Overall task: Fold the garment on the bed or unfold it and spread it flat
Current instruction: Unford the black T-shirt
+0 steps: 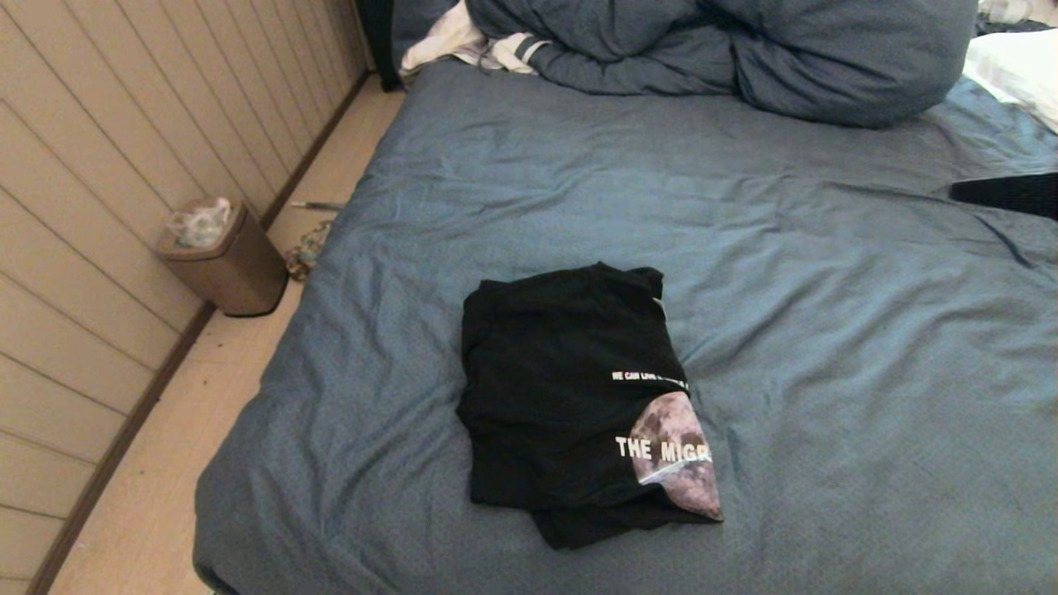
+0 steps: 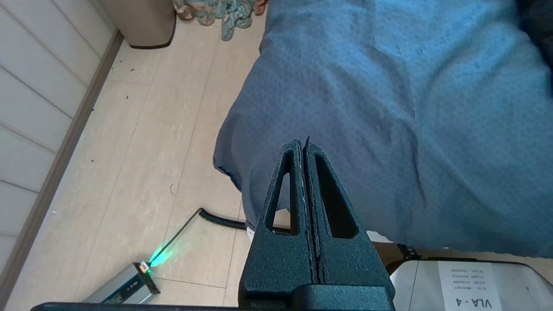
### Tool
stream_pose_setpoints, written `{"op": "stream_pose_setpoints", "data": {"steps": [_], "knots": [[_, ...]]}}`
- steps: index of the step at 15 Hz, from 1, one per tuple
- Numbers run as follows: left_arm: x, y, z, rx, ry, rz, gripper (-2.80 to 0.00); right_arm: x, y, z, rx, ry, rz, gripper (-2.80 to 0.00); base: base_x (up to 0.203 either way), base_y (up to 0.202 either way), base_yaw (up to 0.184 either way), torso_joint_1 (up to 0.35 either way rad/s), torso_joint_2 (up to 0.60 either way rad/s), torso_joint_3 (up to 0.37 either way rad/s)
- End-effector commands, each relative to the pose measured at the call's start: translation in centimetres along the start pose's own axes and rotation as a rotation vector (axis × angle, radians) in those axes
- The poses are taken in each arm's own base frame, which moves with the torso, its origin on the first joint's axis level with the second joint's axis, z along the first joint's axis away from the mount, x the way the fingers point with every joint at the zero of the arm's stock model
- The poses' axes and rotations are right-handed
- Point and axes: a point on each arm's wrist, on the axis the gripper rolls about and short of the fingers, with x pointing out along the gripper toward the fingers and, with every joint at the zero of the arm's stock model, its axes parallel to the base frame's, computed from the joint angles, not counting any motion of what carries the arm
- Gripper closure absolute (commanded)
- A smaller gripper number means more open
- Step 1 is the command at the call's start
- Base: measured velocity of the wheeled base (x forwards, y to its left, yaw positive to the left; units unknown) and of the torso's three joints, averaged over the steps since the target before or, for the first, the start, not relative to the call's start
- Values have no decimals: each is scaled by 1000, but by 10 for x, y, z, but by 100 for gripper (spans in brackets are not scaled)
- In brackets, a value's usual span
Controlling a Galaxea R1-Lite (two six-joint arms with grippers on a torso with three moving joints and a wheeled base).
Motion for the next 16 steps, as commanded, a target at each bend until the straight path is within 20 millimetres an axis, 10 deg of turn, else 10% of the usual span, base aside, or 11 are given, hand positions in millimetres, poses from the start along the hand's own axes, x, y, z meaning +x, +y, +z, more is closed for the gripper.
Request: {"op": "stream_pose_setpoints", "data": {"steps": [1,9,13,14,16], "knots": [[0,0,0,1,-1,0,0,71,20,-2,0,226,77,0,0,0,0,0,0,0],[0,0,0,5,-3,-1,0,147,118,-51,-163,603,237,0,0,0,0,0,0,0],[0,0,0,8,-1,-1,0,149,163,-73,-240,652,317,0,0,0,0,0,0,0],[0,0,0,8,-1,-1,0,150,171,-79,-270,655,301,-280,0,0,0,0,0,0],[0,0,0,8,-1,-1,0,157,187,-93,-319,673,290,-280,0,0,0,0,0,0]]}}
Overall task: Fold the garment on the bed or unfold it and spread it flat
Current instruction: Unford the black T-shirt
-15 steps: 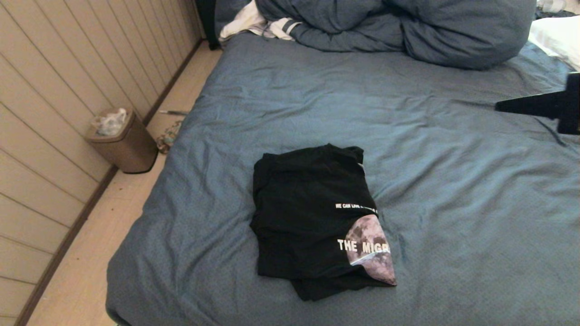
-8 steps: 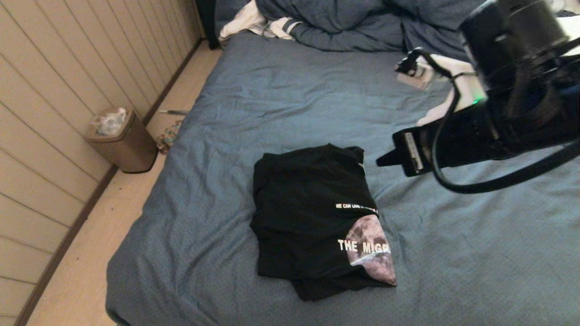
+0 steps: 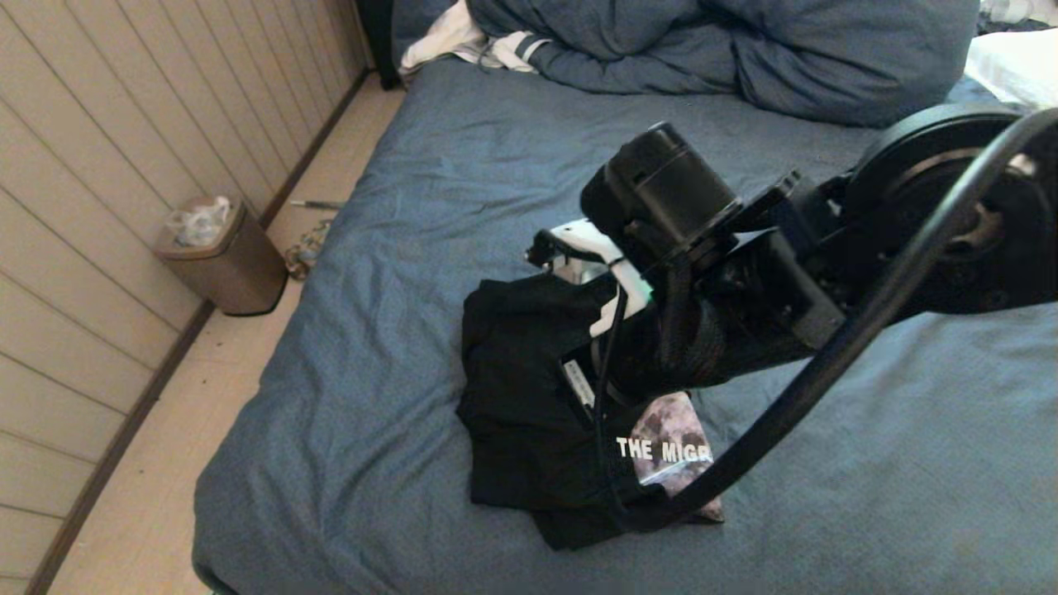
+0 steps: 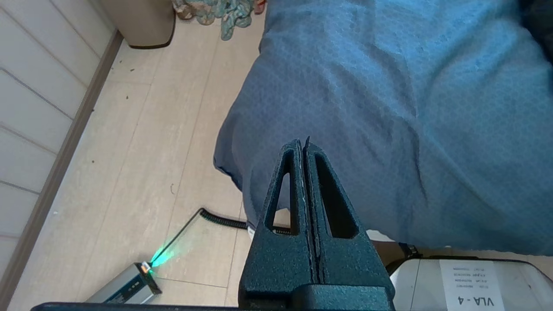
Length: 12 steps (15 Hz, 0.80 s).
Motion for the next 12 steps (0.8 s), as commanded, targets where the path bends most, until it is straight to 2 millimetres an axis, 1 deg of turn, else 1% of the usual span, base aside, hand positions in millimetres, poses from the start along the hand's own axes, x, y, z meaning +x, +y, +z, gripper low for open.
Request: {"op": "stream_pose_setpoints", "data": {"steps": [1,4,7,10,12], "knots": [[0,0,0,0,-1,0,0,28,17,-3,-39,58,-2,-280,0,0,0,0,0,0],[0,0,0,0,-1,0,0,65,31,-4,-75,92,-91,-280,0,0,0,0,0,0],[0,0,0,0,-1,0,0,94,45,1,-85,58,-115,-280,0,0,0,0,0,0],[0,0,0,1,-2,0,0,114,54,2,-93,60,-124,-280,0,0,0,0,0,0],[0,0,0,2,1,-3,0,120,56,4,-96,52,-146,-280,0,0,0,0,0,0]]}}
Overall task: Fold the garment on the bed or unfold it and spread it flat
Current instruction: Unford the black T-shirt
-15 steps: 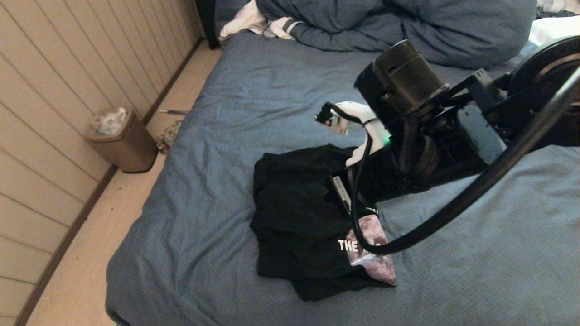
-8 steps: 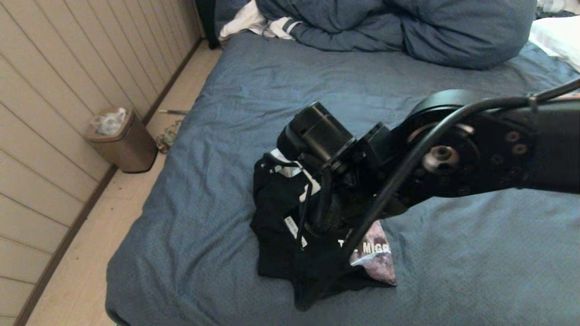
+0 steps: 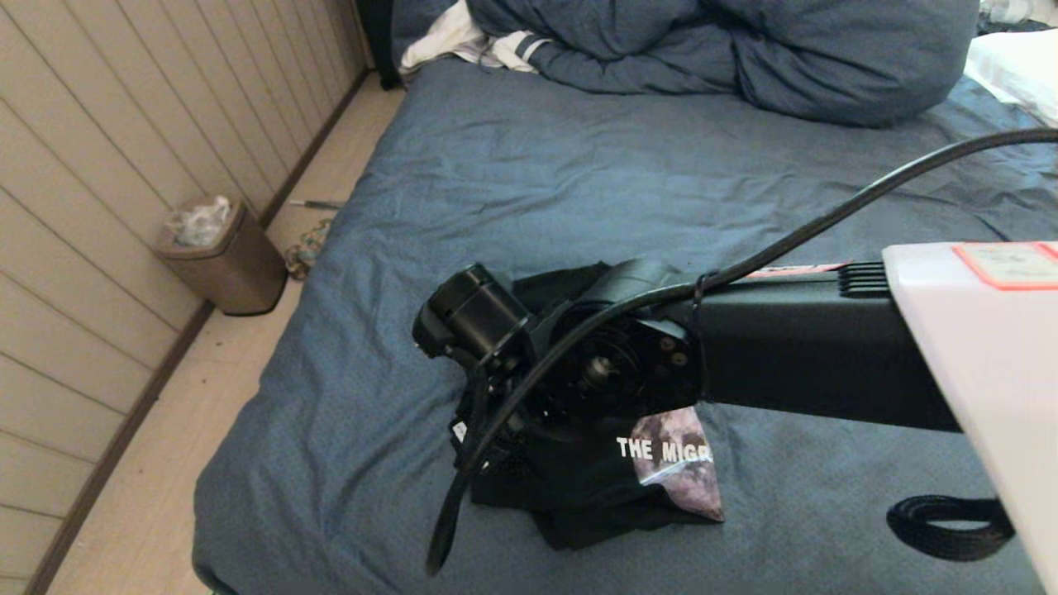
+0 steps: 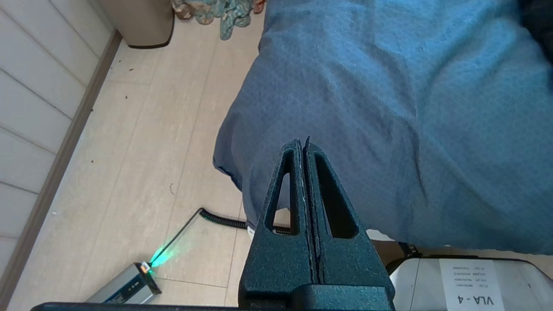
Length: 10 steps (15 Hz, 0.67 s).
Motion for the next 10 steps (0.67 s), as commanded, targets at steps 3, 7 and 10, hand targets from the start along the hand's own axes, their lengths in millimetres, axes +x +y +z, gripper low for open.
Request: {"op": "stream_pose_setpoints", "data": {"steps": [3,7,10], "knots": [[0,0,0,2,1,-1,0,11,5,-1,-8,14,-9,0,0,0,0,0,0,0],[0,0,0,2,1,-1,0,2,3,2,-1,-7,-22,0,0,0,0,0,0,0],[0,0,0,2,1,-2,0,-19,-3,5,13,-45,-42,0,0,0,0,0,0,0]]}}
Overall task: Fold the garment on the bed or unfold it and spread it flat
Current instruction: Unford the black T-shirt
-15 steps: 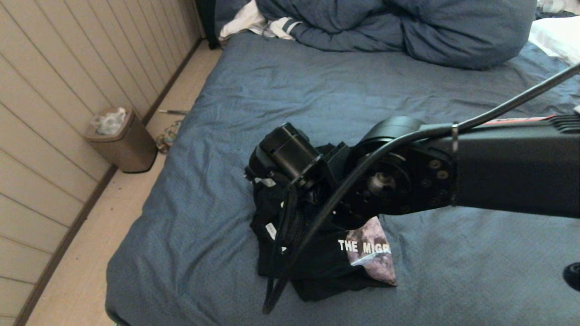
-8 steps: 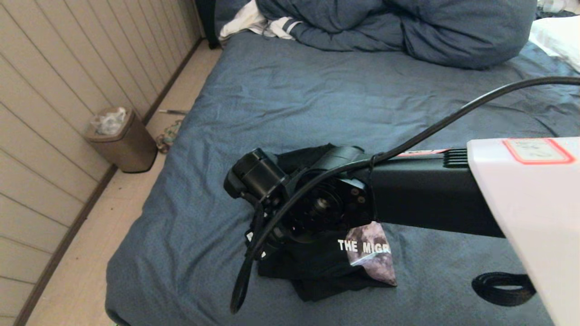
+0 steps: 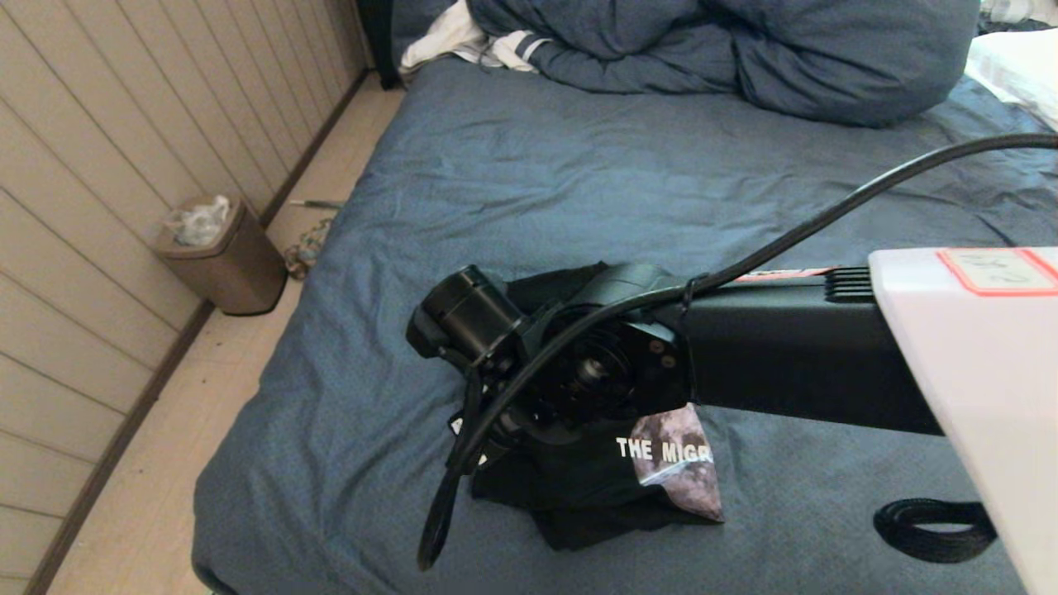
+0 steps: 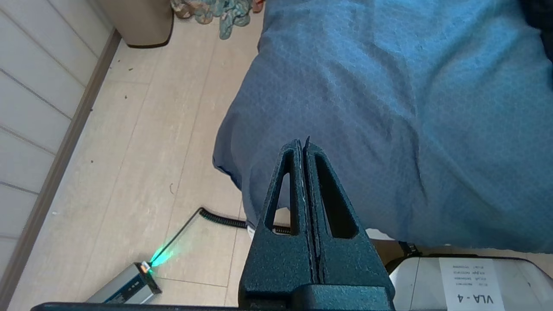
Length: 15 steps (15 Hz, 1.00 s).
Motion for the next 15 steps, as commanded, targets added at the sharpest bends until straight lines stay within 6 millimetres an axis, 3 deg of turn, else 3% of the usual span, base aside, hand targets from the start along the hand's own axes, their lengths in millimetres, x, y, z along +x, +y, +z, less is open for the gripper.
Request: {"op": "stream_pose_setpoints", "data": {"steps": [1,8,12,15], "knots": [[0,0,0,2,0,0,0,-25,-8,3,19,-40,3,0,0,0,0,0,0,0],[0,0,0,2,0,0,0,-69,-38,7,77,-113,-8,0,0,0,0,0,0,0],[0,0,0,1,0,1,0,-95,-84,5,164,-155,-69,0,0,0,0,0,0,0],[0,0,0,0,0,0,0,-110,-133,-8,248,-153,-160,0,0,0,0,0,0,0]]}}
